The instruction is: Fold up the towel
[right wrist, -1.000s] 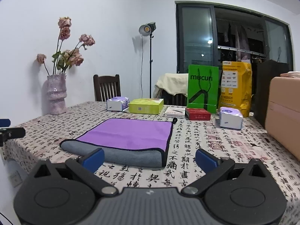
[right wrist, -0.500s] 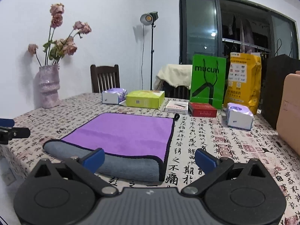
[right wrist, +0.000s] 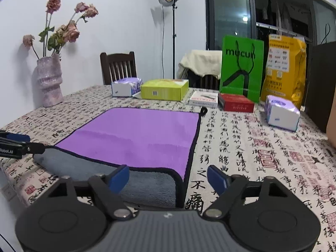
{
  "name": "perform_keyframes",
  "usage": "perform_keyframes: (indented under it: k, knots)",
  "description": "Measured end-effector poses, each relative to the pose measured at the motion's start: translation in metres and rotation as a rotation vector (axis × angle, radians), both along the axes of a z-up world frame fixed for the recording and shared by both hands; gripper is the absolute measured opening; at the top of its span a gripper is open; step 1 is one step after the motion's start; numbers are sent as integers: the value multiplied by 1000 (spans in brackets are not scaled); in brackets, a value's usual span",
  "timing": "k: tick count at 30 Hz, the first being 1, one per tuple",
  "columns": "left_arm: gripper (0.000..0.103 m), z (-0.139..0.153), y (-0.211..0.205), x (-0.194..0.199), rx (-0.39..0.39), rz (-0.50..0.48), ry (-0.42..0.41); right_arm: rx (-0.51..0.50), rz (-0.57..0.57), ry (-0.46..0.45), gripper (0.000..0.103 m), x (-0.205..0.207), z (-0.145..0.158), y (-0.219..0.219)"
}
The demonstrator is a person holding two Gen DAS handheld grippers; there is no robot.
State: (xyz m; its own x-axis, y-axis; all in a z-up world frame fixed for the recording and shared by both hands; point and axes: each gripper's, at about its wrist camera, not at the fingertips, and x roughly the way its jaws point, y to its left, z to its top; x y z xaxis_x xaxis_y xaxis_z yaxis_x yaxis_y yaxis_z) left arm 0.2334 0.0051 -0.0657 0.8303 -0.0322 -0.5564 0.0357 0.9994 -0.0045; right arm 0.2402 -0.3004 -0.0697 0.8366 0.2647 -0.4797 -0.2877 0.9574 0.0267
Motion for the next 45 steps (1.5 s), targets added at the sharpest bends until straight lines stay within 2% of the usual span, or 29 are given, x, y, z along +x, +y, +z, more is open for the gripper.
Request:
perform_keyframes:
  k: [4,7,9,13,16,21,23,32,45]
  knots:
    - [67,-5,3,11,-19,0,53,8,6,36,64,10,-7,-1]
    - [61,-7,4,14,-19,-1,71,10,16,59,52,15,-12,0]
    - [56,-8,4,16,-23,-3,80,17,26,75,39,18,-14,1]
    - [40,-9,4,19,-35,-8,102,4,32,84,36,19,-16,4]
    - [33,-8,2,18,-35,-13,99,4,34,83,33,19,-16,4]
    - [20,-7,2,17,-18,-6,93,-9,22,73,16,18,-15,3]
    - [16,-6,2,16,-15,-5,90,-4,17,69,13,18,-14,1]
    - [8,-1,3,13,-14,-8,77,0,13,47,8,17,-10,0]
    - [7,10,2,15,-4,-13,46,8,16,19,7,19,0,-3]
